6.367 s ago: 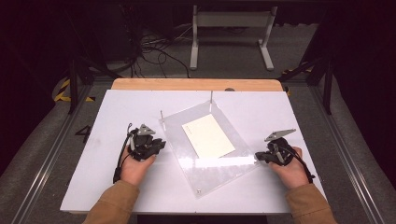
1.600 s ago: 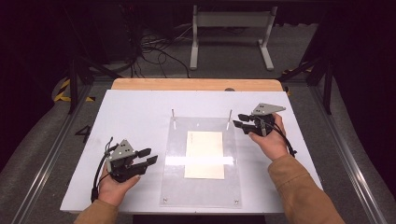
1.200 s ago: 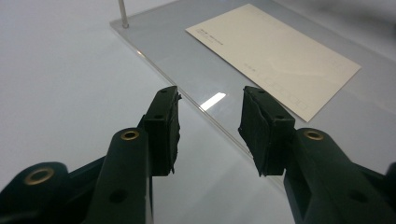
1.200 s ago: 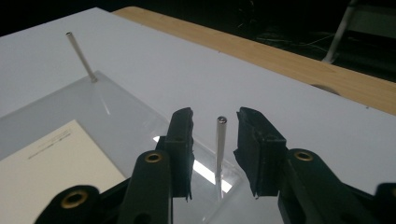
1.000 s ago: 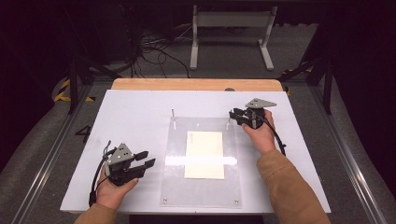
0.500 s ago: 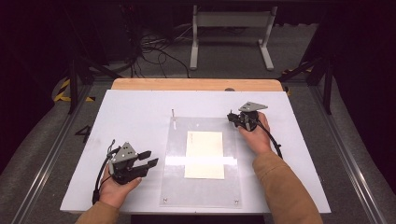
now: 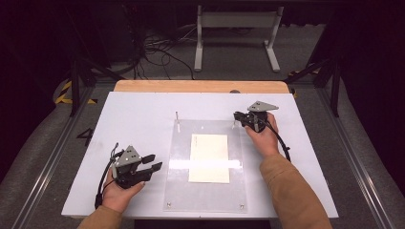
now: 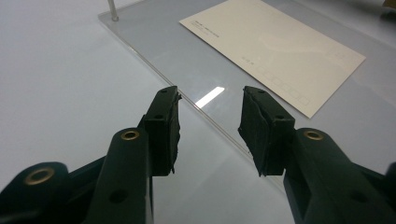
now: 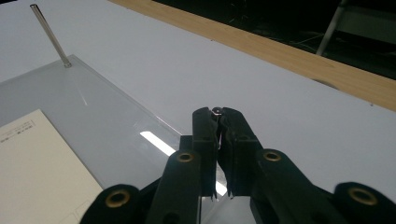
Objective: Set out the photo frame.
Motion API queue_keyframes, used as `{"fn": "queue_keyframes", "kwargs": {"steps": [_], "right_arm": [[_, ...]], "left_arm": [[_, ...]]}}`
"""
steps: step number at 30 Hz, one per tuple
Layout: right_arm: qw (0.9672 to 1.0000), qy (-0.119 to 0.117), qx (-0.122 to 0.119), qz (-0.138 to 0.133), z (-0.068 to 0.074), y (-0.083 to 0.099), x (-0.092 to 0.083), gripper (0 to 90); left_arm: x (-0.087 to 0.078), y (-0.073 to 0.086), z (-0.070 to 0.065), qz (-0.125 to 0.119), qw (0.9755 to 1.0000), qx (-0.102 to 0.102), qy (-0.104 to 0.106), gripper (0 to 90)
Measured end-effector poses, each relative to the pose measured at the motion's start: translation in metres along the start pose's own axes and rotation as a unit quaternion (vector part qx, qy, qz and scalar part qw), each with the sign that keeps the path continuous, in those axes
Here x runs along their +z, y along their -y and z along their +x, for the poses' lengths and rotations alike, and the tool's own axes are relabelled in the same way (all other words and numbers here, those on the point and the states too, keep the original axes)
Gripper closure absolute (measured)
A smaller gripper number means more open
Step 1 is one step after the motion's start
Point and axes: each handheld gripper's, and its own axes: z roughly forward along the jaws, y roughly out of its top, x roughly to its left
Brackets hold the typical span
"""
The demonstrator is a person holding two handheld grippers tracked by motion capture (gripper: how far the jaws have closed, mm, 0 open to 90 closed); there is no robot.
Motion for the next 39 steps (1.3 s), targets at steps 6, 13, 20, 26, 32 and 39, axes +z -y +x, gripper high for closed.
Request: {"fn": "queue_keyframes", "kwargs": {"steps": [6,13,20,26,32,39], "right_arm": [[0.9993,0.008,0.033,0.017,0.001,-0.004,0.001,85.5],[0.9978,0.008,0.055,0.036,-0.002,-0.010,0.005,85.7],[0.9960,0.002,0.071,0.055,-0.009,-0.017,0.010,85.9],[0.9924,-0.009,0.108,0.058,-0.019,-0.021,0.018,86.0],[0.9888,-0.020,0.136,0.058,-0.024,-0.022,0.022,86.0],[0.9848,-0.031,0.160,0.061,-0.031,-0.023,0.026,86.1]], "left_arm": [[0.000,0.001,0.000,-0.004,1.0000,-0.001,0.002,57.2],[-0.002,0.003,0.002,-0.005,1.0000,-0.003,0.002,57.2],[0.000,0.004,0.005,-0.001,1.0000,-0.005,0.003,57.2],[0.002,0.005,0.007,0.001,1.0000,-0.007,0.006,57.2],[0.002,0.006,0.009,-0.002,1.0000,-0.007,0.002,57.2],[0.000,0.008,0.001,-0.031,0.9973,0.065,0.013,46.1]]}}
